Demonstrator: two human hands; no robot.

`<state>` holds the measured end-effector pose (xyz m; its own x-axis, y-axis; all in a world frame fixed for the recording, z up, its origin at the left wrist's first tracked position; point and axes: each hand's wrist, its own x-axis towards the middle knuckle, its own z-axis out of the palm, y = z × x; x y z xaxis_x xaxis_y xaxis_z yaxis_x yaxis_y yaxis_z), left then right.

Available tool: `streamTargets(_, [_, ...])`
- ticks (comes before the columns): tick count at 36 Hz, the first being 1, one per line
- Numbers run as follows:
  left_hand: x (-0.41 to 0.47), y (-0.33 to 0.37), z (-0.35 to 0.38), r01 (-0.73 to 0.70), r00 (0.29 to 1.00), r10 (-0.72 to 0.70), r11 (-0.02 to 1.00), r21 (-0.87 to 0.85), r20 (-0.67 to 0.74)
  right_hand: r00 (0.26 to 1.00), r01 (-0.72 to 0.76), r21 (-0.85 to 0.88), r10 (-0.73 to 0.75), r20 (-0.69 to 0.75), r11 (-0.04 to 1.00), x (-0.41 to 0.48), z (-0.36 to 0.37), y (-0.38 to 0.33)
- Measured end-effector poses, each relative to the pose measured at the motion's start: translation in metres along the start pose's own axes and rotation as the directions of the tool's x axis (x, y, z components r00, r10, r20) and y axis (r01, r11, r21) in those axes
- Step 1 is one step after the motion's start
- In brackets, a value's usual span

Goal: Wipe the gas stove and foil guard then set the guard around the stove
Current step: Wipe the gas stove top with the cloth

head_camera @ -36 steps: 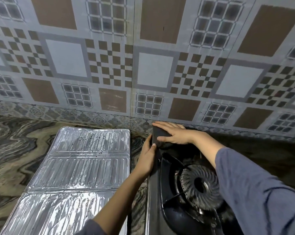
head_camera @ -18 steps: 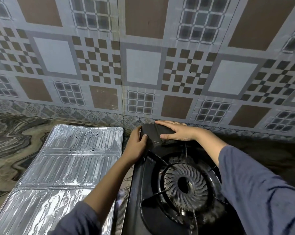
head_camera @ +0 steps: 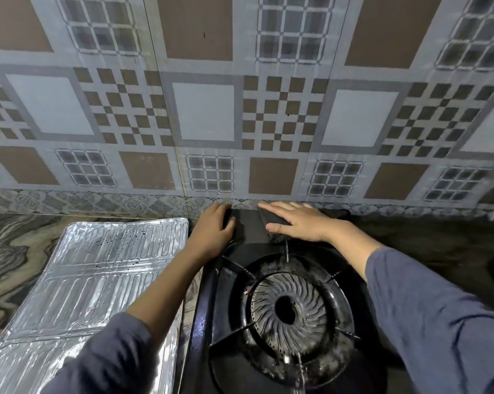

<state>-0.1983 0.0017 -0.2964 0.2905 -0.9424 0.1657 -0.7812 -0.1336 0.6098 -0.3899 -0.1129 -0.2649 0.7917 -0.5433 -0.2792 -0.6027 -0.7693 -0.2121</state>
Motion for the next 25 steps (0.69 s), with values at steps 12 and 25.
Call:
streamTargets(12, [0.025,0.021,0.005,-0.145,0.978,0.099,0.956,0.257,0.186,0.998,-0.051,0.021,0.050,0.034,0.998,-0.021,-0.003,0.022])
streamTargets(25, [0.039,0.050,0.022,-0.178,0.946,0.077,0.935,0.306,0.316,0.994,-0.102,0.029,0.101,0.040,0.994,-0.044,-0.003,0.060])
